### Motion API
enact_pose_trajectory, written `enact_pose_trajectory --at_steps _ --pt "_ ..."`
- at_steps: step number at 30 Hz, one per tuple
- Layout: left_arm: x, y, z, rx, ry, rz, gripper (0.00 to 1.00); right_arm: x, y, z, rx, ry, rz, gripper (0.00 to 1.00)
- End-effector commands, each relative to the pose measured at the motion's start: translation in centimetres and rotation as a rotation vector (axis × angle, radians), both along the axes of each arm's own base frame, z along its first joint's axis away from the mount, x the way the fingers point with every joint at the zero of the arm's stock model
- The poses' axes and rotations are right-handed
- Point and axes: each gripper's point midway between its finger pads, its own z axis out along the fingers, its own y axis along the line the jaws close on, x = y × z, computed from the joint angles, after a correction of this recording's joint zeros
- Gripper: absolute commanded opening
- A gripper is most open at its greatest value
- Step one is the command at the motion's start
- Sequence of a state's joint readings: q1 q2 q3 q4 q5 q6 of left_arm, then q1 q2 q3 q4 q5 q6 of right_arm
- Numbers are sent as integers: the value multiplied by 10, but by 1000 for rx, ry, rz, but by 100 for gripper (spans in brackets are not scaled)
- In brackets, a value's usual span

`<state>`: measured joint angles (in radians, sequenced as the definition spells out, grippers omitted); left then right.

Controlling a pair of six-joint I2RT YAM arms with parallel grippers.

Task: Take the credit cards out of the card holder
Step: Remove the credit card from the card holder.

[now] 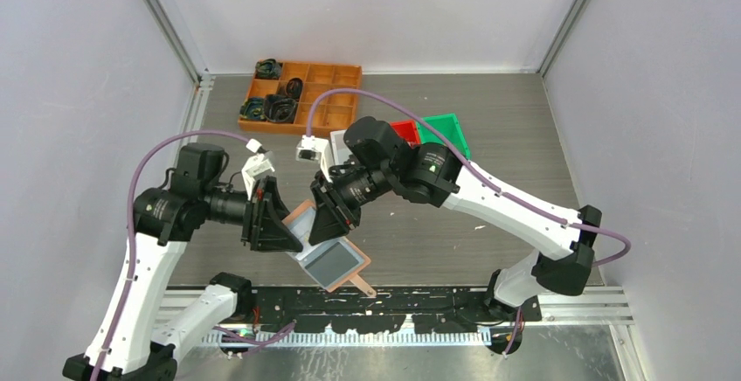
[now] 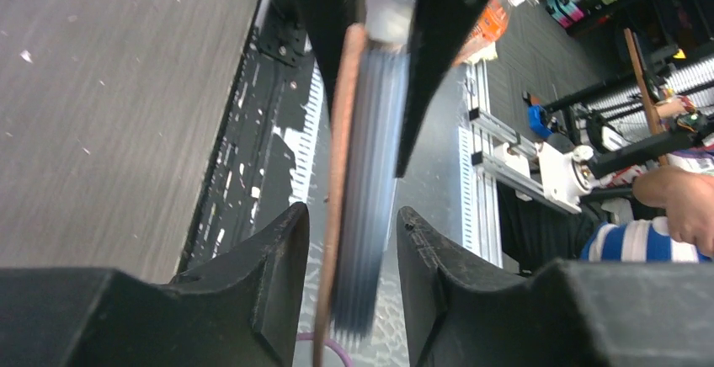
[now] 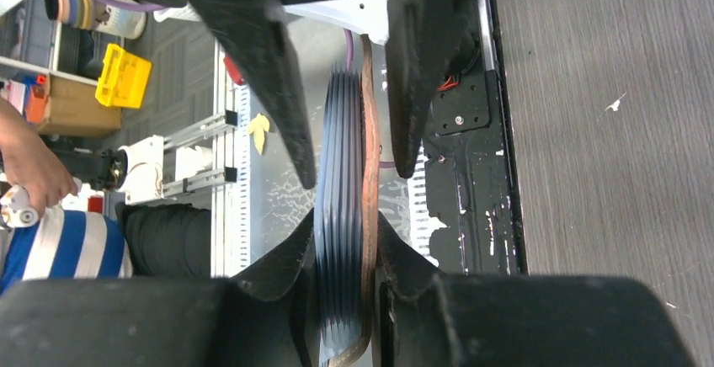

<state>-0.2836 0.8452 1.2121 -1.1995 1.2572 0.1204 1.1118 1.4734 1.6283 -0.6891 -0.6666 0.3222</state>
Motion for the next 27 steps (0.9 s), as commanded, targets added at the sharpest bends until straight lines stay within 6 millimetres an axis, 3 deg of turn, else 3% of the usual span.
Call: enact_pose_trajectory --at_steps 1,7,12,19,22,25,27 --pt "-16 1 -6 -13 -2 -70 40 -14 -7 38 87 -89 106 1" --pt "-12 0 -5 -13 -16 -79 17 -16 -5 30 35 -92 147 2" --pt "-11 -2 -5 -20 -5 -93 1 -14 -2 33 53 -107 146 25" --pt "10 -9 2 -42 -22 8 0 4 -15 74 289 -30 1 47" --pt "25 -14 14 -94 -52 88 0 13 -26 92 443 34 -83 48" --pt "33 -18 24 -135 -36 127 0 17 -32 90 479 54 -136 47" --pt "33 -18 24 -135 -27 128 0 19 -32 89 476 60 -155 40"
